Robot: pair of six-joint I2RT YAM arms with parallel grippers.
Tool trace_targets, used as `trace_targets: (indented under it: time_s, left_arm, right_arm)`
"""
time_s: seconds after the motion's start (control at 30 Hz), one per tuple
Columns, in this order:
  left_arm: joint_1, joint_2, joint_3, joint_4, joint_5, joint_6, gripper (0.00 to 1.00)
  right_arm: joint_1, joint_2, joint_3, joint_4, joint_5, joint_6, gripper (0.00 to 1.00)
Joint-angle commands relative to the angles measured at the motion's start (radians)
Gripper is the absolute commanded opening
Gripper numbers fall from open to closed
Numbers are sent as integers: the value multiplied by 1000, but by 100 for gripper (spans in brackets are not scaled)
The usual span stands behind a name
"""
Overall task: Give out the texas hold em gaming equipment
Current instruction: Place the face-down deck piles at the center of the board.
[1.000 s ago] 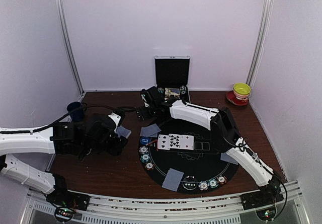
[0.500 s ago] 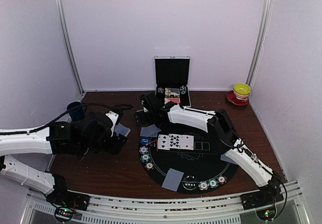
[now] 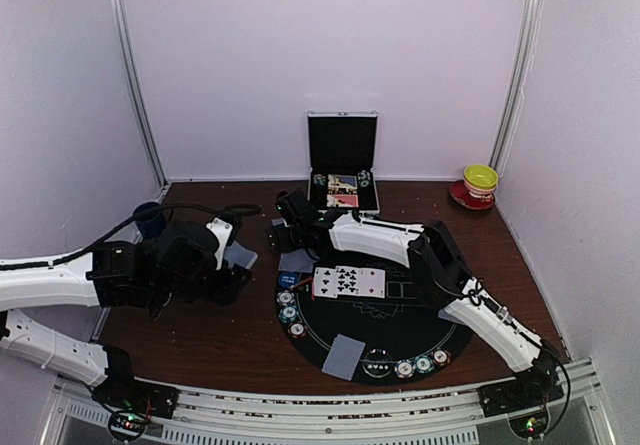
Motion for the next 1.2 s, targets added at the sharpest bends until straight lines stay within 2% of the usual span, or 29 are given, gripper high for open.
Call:
trace_targets:
  time_s: [0.0,0.23,0.7,1.17]
  left_arm:
    - [-5,-29,-11,43,-20,21,54]
    - [-4,-42,-18,44,-18,22,54]
    - [-5,-56,-24,43,-15,21,54]
    - [-5,-66,-30,45,-12,16,54]
  right_arm:
    - [7,27,-18,1,33,-11,92]
    - [13,30,-28,13,51,-36,82]
    - [25,16,-20,22,56,-79,71]
    - [27,6,-17,20,125,-94,64]
